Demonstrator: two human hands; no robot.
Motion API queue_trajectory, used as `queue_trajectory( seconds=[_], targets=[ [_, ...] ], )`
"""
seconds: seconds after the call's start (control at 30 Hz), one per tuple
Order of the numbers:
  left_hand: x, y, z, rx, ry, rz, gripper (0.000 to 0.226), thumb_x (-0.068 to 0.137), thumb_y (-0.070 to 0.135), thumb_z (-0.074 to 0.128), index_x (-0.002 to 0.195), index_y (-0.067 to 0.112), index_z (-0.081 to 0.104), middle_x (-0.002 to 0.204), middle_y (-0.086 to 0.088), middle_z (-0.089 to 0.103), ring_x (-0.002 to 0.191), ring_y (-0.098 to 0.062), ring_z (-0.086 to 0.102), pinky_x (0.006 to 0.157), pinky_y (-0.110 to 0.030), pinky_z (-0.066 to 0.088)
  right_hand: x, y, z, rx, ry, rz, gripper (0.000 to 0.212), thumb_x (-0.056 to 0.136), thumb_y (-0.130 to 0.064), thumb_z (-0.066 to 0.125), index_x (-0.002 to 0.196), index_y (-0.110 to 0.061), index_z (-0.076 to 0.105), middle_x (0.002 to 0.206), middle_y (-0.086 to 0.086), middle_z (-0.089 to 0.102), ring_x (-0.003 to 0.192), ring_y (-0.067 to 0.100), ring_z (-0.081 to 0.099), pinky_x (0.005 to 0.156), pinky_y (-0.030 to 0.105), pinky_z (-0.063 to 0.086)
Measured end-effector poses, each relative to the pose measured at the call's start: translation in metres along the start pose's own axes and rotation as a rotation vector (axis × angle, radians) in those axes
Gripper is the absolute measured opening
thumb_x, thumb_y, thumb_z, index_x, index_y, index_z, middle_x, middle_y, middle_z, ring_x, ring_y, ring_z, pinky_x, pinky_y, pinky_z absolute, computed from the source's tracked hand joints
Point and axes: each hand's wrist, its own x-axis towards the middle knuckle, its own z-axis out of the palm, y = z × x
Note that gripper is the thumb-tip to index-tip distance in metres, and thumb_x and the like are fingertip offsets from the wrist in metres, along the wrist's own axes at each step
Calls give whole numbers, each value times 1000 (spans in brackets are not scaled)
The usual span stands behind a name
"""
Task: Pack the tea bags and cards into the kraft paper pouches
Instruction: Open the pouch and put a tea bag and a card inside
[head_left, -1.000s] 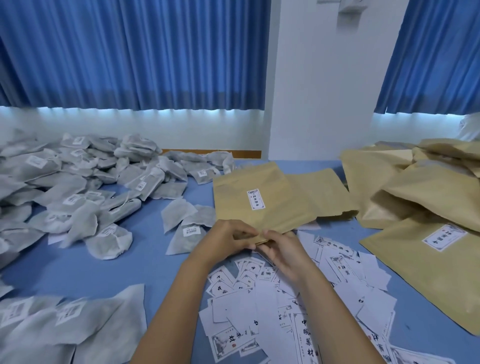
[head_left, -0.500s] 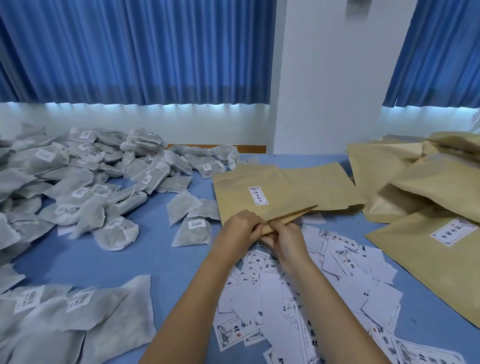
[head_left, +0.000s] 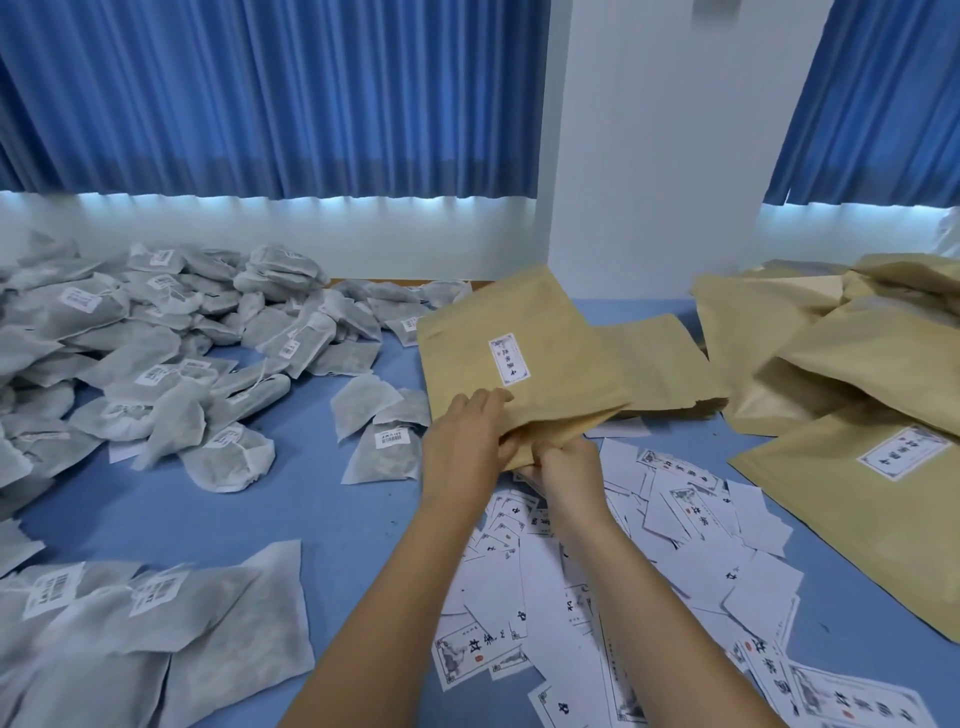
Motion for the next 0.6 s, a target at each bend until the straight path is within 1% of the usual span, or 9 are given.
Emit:
queue_trajectory(
  seconds=[0.07, 0.13, 0.23, 0.3, 0.4, 0.43, 0.5, 0.57, 0.6],
  targets=[
    [-1, 0, 3, 42, -75, 92, 47, 87, 11, 54, 130, 31, 52, 121, 8, 56, 105, -17, 53, 68, -31, 46, 2, -4, -3, 99, -6, 50, 19, 84, 8, 45, 83, 5, 64, 75, 15, 66, 69, 21, 65, 64, 27, 56],
    [-3, 3, 4, -43, -91, 189, 58, 84, -2, 51, 132, 31, 54, 131, 8, 56, 113, -18, 54, 77, -33, 49, 4, -6, -7, 206, 20, 96, 14, 85, 0, 55, 91, -4, 68, 84, 14, 71, 75, 22, 70, 59, 28, 57],
    [-7, 6, 2, -240, 143, 314, 66, 66, -20, 50, 118, 17, 68, 125, -2, 64, 105, -25, 64, 80, -38, 55, 13, -4, -17, 204, 126, 114, 19, 85, -4, 50, 93, -12, 66, 90, 17, 68, 82, 32, 67, 64, 35, 56],
    [-4, 8, -5, -490, 322, 166, 66, 58, -25, 44, 103, 11, 74, 117, -3, 67, 105, -18, 64, 90, -28, 52, 18, -4, -27, 71, 187, 88, 31, 87, 3, 40, 94, -13, 64, 87, 17, 66, 74, 30, 59, 61, 35, 50],
    [3, 3, -28, -876, 422, -180, 60, 58, -26, 36, 88, 6, 77, 109, -2, 71, 105, -5, 61, 92, -17, 45, 19, -4, -29, 95, 76, 100, 51, 92, 9, 37, 119, -30, 57, 65, 14, 65, 40, 18, 51, 38, 23, 41],
    [4, -3, -35, -928, 387, -172, 59, 60, -26, 35, 86, 6, 77, 107, -2, 71, 105, -5, 61, 90, -17, 45, 18, -6, -26, 106, 41, 90, 57, 91, 10, 34, 122, -32, 56, 56, 9, 62, 35, 15, 47, 35, 20, 37],
    [5, -17, -45, -990, 140, -47, 55, 72, -24, 40, 96, 10, 75, 114, 1, 68, 107, -5, 60, 88, -18, 45, 18, -8, -25, 132, 32, 58, 65, 85, 15, 24, 121, -24, 61, 54, 3, 57, 35, 13, 43, 35, 19, 34],
    [4, -32, -54, -999, -105, 0, 35, 91, 0, 54, 115, 22, 68, 127, 5, 61, 106, -3, 59, 85, -13, 46, 19, -10, -30, 191, 74, 42, 52, 84, 16, 22, 105, -10, 62, 65, 6, 53, 35, 9, 46, 37, 19, 36],
    [5, -43, -53, -964, -99, -76, 29, 95, 15, 56, 121, 25, 62, 131, 4, 58, 112, -5, 56, 88, -11, 43, 20, -11, -32, 219, 93, 50, 40, 88, 13, 26, 93, -9, 59, 68, 7, 51, 38, 8, 49, 40, 20, 39]
  ],
)
